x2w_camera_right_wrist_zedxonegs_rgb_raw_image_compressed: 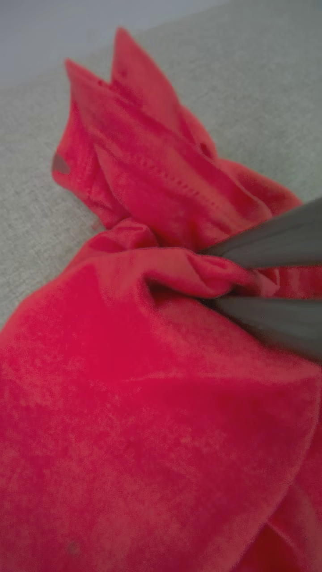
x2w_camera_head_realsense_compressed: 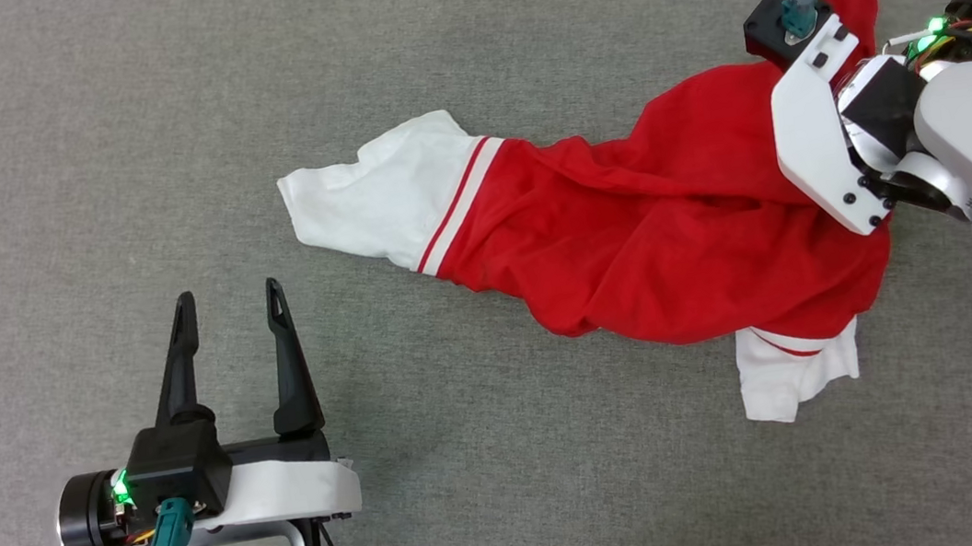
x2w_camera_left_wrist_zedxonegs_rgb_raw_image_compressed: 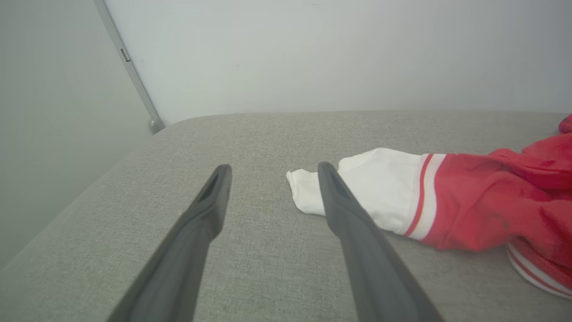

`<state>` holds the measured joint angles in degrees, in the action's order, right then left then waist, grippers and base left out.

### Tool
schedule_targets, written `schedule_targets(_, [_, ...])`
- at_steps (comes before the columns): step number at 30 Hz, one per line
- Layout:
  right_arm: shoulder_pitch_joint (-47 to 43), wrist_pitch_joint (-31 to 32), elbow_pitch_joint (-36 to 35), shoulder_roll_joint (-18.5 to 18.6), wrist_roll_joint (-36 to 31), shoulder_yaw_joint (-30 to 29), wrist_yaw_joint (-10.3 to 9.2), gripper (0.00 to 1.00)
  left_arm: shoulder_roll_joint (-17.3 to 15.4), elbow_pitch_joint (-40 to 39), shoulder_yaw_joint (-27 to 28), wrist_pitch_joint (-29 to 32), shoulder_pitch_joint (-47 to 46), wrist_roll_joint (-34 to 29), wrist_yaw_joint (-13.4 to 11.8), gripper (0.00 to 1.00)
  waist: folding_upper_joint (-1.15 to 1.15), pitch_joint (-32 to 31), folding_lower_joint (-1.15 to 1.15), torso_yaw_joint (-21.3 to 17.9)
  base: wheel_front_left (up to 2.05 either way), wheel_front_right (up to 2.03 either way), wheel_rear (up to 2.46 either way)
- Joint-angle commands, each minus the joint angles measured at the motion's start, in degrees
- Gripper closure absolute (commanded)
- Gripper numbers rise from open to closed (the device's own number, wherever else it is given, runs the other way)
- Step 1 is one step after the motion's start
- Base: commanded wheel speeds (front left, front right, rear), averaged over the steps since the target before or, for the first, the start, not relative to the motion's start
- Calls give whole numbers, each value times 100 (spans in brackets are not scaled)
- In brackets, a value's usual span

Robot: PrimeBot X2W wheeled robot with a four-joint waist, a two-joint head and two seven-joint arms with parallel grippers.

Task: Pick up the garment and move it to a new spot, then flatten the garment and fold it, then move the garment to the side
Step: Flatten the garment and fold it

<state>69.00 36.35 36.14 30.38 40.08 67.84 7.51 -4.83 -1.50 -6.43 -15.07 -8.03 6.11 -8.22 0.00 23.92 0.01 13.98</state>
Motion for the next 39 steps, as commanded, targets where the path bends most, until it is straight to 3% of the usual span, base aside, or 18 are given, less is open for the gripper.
schedule_targets(1, [-167,51,219,-106,151,158,-1,100,35,22,63,-14,-57,-37,14,0,0,45,-1,59,0,0,0])
schedule_targets(3, [-256,-64,346,-195,385,206,6,100,60,44,100,-14,-44,-62,42,0,0,11,-1,60,0,0,0])
schedule_targets(4, [-235,-155,338,-230,442,235,7,70,68,56,133,-14,-17,-82,49,0,0,-26,-1,41,0,0,0])
schedule_targets(5, [-164,-295,276,-226,467,264,7,0,74,76,158,-14,15,-100,46,0,0,-75,-1,24,0,0,0])
schedule_targets(10, [225,-1089,-233,149,604,277,-6,0,80,105,286,-14,199,-200,68,0,0,-432,-1,-62,0,0,0])
schedule_targets(14, [324,-1275,-1086,556,777,385,-4,0,76,76,389,-14,414,-253,100,0,0,-689,-1,-132,0,0,0])
schedule_targets(20, [360,-390,-2772,1356,1515,459,-4,0,92,25,432,-14,657,-303,115,0,0,-887,-1,-208,0,0,0])
schedule_targets(21, [360,-390,-2772,1356,1515,459,-4,0,92,25,432,-14,657,-303,115,0,0,-887,-1,-208,0,0,0])
schedule_targets(26, [213,804,-3853,1842,2002,518,-4,0,99,59,432,-14,738,-332,147,0,0,-967,-1,-227,0,0,0])
schedule_targets(31, [-162,1623,-4324,1930,2093,546,-4,0,112,93,420,-14,708,-346,179,0,0,-955,-1,-201,0,0,0])
schedule_targets(39, [-726,1732,-3984,1615,1837,555,-4,0,148,124,365,-14,504,-292,200,0,0,-626,-1,-45,0,0,0])
